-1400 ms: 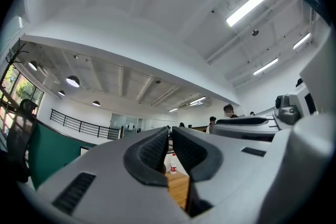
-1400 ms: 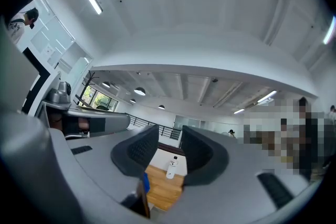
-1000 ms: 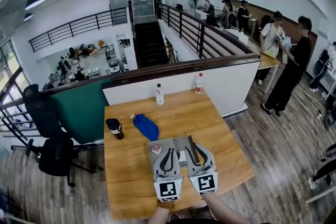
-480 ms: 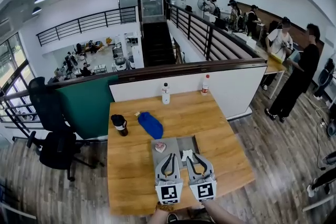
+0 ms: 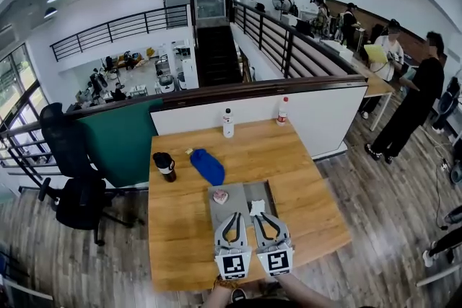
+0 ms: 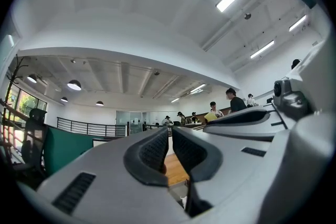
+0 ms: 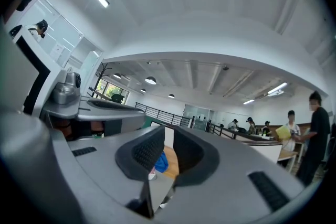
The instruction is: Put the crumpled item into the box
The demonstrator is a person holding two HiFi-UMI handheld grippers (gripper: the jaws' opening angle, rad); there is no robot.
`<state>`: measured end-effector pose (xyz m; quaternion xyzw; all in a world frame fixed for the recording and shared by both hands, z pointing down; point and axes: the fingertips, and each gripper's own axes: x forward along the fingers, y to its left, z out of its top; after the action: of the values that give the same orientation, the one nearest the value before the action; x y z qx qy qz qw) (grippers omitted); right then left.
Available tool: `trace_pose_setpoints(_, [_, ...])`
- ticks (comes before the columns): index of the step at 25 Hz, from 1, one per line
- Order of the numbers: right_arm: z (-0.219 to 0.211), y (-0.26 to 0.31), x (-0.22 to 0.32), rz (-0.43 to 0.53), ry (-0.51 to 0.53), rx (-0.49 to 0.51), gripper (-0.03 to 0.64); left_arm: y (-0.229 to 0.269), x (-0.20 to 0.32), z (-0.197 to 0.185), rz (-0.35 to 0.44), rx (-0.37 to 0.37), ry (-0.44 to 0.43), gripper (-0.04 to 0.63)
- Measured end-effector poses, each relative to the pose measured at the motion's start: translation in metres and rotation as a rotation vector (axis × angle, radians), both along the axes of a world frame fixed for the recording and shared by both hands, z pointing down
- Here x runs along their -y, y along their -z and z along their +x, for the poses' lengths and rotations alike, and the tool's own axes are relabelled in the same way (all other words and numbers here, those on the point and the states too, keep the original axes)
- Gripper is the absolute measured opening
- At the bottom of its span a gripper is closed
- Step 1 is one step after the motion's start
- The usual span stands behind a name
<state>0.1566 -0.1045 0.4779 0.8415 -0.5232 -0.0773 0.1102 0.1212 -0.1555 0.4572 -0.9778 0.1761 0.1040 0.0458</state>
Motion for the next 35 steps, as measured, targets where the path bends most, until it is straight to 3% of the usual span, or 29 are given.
trace_pose_setpoints(13, [-0.007, -0.016, -0.005, 0.032, 0.016, 0.032, 0.016, -0.023, -0.002, 0.000, 0.027, 0.020, -0.015, 0.041])
trace_pose_setpoints(28, [-0.031, -0.028, -0.010, -0.001, 0.051, 0.054, 0.011, -0.041, 0.005, -0.024, -0.032, 0.054, 0.012, 0.041])
trace_pose_setpoints(35, [-0.058, -0.026, 0.008, 0.018, 0.166, 0.054, 0.009, -0.047, 0.029, -0.053, -0.028, 0.053, 0.087, 0.041])
